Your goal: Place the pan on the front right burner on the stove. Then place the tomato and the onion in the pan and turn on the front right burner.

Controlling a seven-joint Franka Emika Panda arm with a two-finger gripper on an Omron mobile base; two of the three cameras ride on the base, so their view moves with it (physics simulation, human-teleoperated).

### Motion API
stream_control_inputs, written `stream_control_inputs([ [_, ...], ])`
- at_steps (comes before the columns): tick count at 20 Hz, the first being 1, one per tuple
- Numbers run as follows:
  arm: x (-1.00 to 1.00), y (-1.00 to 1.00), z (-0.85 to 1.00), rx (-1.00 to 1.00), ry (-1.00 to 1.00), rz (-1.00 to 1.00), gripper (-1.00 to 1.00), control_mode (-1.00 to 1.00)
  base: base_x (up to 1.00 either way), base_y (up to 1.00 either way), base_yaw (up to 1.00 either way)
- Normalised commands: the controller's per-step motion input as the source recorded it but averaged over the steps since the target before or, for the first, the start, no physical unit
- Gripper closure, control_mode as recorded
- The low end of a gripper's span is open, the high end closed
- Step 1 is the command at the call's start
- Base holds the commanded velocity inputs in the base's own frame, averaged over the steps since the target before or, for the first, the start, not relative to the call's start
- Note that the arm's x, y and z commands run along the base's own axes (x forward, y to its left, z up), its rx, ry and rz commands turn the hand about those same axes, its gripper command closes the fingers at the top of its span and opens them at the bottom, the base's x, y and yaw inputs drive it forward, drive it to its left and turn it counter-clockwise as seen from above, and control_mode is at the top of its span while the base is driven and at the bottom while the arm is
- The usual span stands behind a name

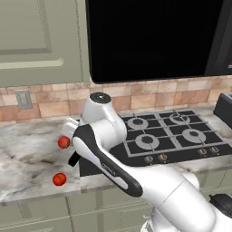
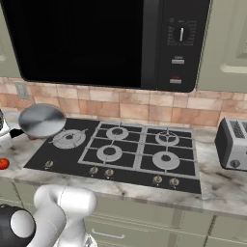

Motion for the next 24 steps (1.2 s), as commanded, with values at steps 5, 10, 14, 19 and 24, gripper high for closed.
stream_control_inputs([
  [5, 0.00, -0.60, 0.02, 0.00, 0.07, -0.17, 1.00, -1.00, 0.00, 0.00, 0.00],
  [10, 0.00, -0.64, 0.00, -0.01, 0.03, -0.17, 1.00, -1.00, 0.00, 0.00, 0.00],
  [14, 0.00, -0.68, 0.00, -0.03, 0.00, -0.15, 1.00, -1.00, 0.00, 0.00, 0.00],
  [19, 0.02, -0.68, 0.00, 0.00, 0.01, -0.11, 1.00, -1.00, 0.00, 0.00, 0.00],
  [24, 0.16, -0.59, 0.00, 0.00, 0.06, -0.09, 1.00, -1.00, 0.00, 0.00, 0.00],
])
